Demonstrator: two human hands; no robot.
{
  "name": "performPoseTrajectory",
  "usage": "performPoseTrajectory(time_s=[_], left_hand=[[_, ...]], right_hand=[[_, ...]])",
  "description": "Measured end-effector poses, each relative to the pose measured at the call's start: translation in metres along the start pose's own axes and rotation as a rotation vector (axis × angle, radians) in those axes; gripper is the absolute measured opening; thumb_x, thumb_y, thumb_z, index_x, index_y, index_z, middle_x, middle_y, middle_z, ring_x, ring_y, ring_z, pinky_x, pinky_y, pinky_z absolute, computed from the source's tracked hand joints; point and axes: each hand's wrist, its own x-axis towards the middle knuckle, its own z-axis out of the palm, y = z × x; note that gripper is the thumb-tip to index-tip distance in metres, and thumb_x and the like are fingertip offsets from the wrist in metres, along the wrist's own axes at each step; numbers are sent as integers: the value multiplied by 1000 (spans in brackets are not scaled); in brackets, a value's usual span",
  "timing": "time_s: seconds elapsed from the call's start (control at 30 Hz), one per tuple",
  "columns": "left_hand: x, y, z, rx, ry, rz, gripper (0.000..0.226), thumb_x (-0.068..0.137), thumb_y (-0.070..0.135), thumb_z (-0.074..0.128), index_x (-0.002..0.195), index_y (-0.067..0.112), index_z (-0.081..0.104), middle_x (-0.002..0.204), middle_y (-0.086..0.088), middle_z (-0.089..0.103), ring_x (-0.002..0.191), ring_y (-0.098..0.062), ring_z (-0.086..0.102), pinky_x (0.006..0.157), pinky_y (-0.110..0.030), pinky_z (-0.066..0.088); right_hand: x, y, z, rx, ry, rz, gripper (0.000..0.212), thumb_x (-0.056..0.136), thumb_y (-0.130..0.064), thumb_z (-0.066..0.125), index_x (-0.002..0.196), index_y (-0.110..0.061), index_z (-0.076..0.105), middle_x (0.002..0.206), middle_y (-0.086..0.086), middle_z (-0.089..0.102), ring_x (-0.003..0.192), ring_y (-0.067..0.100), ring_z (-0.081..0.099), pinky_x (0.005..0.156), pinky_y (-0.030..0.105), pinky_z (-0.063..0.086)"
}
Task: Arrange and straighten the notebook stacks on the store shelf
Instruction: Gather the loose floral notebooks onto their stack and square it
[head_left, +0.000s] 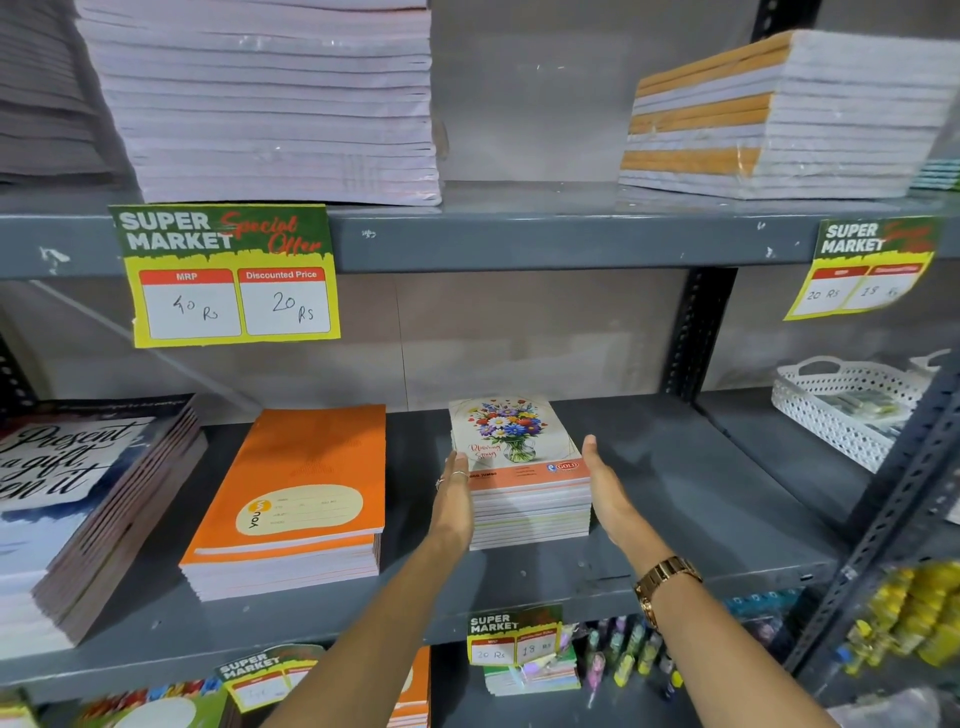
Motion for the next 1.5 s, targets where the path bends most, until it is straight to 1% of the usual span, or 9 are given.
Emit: performPoseTrajectory(time_s=[0.1, 0.27, 0.37, 0.7, 0.8, 0.9, 1.1, 1.23, 1.5], left_hand=[[-1, -3, 0, -40, -28, -30, 51, 94, 48, 31, 130, 17, 49, 122, -16, 63, 106, -35, 62, 94, -50, 49], [-4, -5, -6, -3, -92, -2, 53, 97, 45, 20, 128, 13, 50, 98, -5, 66, 73, -16, 69, 52, -24, 58], [-9, -3, -8, 62, -139, 32, 54, 99, 41, 18, 132, 11, 47, 115, -12, 65, 61, -9, 69, 45, -16, 55], [-23, 1, -3, 84, -133, 55, 52, 98, 43, 18, 131, 15, 46, 119, -8, 60, 77, -8, 60, 56, -16, 51], [-27, 3, 0, 53, -97, 55, 51, 98, 42, 23, 136, 15, 41, 123, -5, 56, 96, -16, 61, 75, -27, 51], [-30, 3, 2, 430, 90, 251, 52, 98, 34, 32, 147, 22, 17, 154, -2, 26, 139, -25, 30, 110, -45, 31], [-17, -3, -17, 1193, 34, 673, 50, 99, 33, 30, 146, 19, 20, 157, 1, 20, 146, -15, 8, 118, -32, 12], [-12, -1, -21, 1514, -73, 749, 53, 99, 39, 22, 147, 20, 13, 158, 2, 15, 147, -14, 4, 116, -25, -3], [-14, -5, -19, 1495, -76, 696, 50, 99, 35, 24, 147, 22, 16, 158, 3, 16, 147, -12, 4, 119, -30, 16]], right_hand=[[1, 6, 1, 73, 22, -14, 65, 97, -55, 19, 101, -10, 66, 84, 3, 69, 73, 13, 63, 59, 21, 42], [-3, 11, 7, 193, -16, 4, 68, 95, -57, 20, 120, -9, 62, 112, 14, 68, 97, 27, 64, 72, 26, 49], [-5, 11, 8, 201, -36, 8, 68, 96, -56, 19, 121, -9, 61, 116, 16, 66, 99, 28, 63, 73, 28, 50], [-7, 10, 8, 210, -21, -14, 63, 97, -53, 21, 120, -9, 61, 104, 13, 66, 77, 18, 65, 64, 28, 50], [-16, 8, 10, 201, 22, -38, 61, 94, -59, 24, 134, -21, 51, 118, 11, 64, 99, 25, 64, 83, 37, 53], [-23, 9, 8, -165, 167, -250, 57, 92, -59, 32, 145, -38, 28, 151, 1, 36, 139, 25, 34, 113, 50, 30], [-34, 10, 0, -923, 237, -793, 59, 92, -38, 24, 140, -8, 43, 148, 9, 42, 139, 23, 36, 117, 37, 14], [-35, 15, 0, -1098, 218, -853, 54, 89, -35, 32, 127, -7, 59, 130, 10, 62, 125, 25, 54, 104, 41, 39], [-37, 12, -1, -1167, 258, -871, 48, 88, -28, 34, 118, -9, 66, 120, 6, 69, 116, 23, 63, 91, 39, 52]])
